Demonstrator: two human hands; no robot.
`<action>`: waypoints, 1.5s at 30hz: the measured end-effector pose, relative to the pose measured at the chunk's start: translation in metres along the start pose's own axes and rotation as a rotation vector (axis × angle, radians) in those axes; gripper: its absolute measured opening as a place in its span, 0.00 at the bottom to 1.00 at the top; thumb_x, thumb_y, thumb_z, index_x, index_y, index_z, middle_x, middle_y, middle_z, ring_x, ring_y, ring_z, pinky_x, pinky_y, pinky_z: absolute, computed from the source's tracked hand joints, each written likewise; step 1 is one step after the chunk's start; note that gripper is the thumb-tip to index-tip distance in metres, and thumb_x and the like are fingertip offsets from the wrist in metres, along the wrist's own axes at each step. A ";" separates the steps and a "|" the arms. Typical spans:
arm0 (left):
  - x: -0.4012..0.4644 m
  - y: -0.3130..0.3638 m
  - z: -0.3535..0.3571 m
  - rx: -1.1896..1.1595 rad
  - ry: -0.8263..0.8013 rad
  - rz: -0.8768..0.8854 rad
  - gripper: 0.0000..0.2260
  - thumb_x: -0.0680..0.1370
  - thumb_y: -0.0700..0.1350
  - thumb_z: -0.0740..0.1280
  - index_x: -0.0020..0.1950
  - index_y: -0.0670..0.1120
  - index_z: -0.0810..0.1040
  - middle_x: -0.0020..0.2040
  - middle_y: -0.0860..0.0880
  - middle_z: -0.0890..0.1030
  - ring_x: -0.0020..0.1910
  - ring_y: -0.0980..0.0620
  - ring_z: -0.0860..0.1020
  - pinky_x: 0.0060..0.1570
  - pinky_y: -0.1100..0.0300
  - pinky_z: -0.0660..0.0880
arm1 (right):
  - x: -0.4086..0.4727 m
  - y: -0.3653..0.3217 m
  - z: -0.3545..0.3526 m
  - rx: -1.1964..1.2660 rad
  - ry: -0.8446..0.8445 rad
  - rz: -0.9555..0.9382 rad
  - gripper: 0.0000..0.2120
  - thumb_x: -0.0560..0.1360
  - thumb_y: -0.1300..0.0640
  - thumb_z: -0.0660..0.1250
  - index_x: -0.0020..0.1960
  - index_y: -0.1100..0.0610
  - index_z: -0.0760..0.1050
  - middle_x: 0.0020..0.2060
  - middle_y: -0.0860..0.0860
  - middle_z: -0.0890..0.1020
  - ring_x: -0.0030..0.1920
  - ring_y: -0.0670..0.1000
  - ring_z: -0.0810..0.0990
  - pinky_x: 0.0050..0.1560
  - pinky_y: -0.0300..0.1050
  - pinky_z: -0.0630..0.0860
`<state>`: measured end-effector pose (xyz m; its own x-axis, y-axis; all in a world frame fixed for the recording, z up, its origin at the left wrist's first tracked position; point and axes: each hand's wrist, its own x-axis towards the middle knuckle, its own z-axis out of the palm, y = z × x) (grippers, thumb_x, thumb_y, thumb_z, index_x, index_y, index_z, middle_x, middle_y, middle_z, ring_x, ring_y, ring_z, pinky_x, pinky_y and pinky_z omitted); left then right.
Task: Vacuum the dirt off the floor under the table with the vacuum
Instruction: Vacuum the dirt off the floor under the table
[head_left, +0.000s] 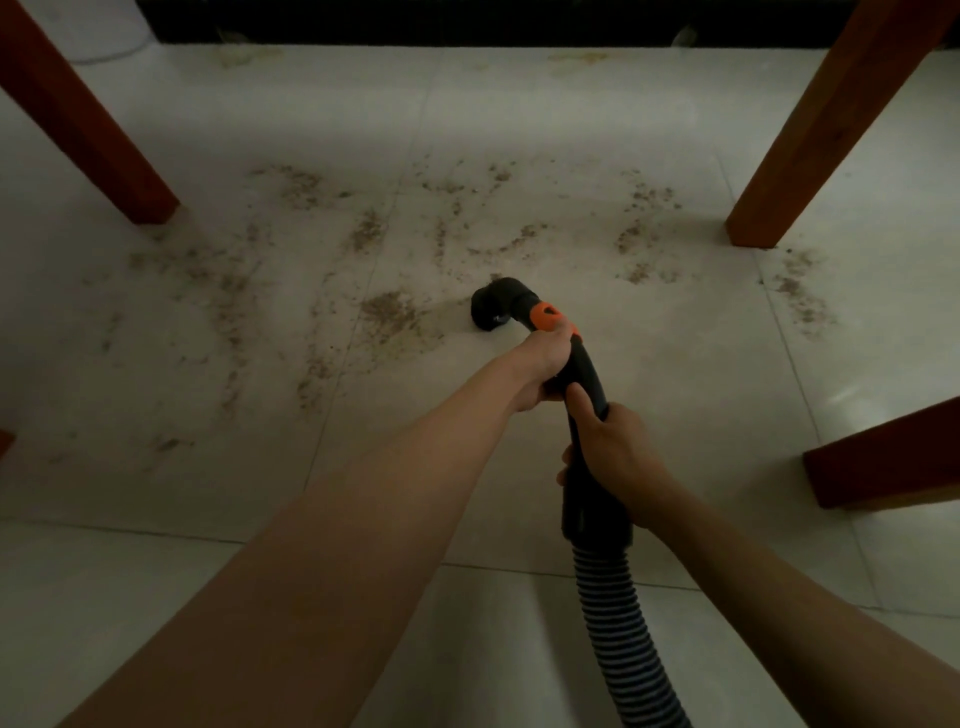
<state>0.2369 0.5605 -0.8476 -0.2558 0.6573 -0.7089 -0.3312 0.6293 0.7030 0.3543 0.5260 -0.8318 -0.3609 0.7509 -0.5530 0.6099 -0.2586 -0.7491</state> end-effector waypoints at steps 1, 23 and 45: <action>0.000 0.003 0.004 0.010 -0.010 -0.001 0.24 0.83 0.56 0.46 0.68 0.40 0.64 0.49 0.44 0.73 0.49 0.47 0.74 0.43 0.55 0.75 | 0.001 0.000 -0.001 0.010 0.019 0.004 0.20 0.80 0.43 0.55 0.42 0.59 0.70 0.33 0.56 0.78 0.34 0.57 0.81 0.43 0.55 0.82; 0.033 0.016 -0.008 0.003 0.112 0.090 0.25 0.81 0.57 0.53 0.68 0.39 0.65 0.63 0.42 0.73 0.61 0.43 0.74 0.58 0.51 0.75 | 0.040 -0.017 -0.005 0.030 -0.048 0.016 0.21 0.81 0.44 0.55 0.45 0.62 0.71 0.32 0.57 0.79 0.28 0.55 0.80 0.29 0.44 0.77; -0.014 -0.024 -0.034 -0.186 0.055 0.045 0.24 0.82 0.57 0.49 0.64 0.39 0.67 0.55 0.43 0.74 0.57 0.43 0.75 0.58 0.50 0.74 | 0.004 -0.001 0.012 -0.247 -0.097 -0.102 0.20 0.80 0.44 0.55 0.43 0.60 0.70 0.33 0.57 0.80 0.33 0.58 0.83 0.37 0.51 0.82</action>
<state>0.2174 0.5219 -0.8562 -0.3219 0.6563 -0.6824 -0.4792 0.5086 0.7153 0.3440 0.5217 -0.8376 -0.4879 0.7007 -0.5206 0.7160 -0.0200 -0.6978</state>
